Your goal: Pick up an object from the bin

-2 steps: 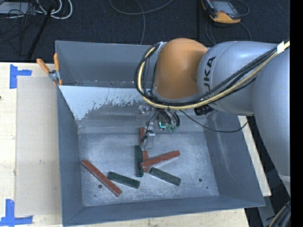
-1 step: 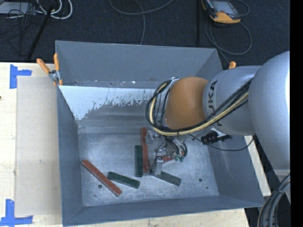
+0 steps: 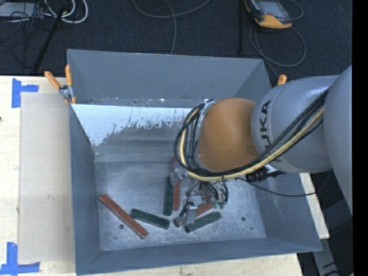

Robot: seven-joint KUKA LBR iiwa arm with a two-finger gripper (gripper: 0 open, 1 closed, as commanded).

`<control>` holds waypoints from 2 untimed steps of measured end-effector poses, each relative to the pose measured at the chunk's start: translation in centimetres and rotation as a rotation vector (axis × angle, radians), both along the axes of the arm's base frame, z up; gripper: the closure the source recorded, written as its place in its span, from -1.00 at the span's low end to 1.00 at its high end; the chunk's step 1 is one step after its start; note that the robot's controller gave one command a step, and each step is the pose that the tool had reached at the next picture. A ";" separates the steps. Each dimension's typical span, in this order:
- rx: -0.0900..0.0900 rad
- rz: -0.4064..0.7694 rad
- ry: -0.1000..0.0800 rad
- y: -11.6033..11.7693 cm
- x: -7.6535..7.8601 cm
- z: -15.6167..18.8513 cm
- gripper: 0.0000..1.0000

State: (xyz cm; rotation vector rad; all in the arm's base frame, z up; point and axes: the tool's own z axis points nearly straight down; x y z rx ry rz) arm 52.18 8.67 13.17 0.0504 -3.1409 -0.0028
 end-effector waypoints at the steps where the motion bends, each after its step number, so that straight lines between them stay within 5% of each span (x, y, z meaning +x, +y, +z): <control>1: -0.002 -0.239 0.002 -3.2 -4.3 -6.0 -1.00; 2: -0.001 -0.240 0.001 -3.2 -4.2 -5.9 1.00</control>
Offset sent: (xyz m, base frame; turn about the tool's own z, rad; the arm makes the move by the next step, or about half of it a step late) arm -0.0421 -0.0318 -0.0582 0.2384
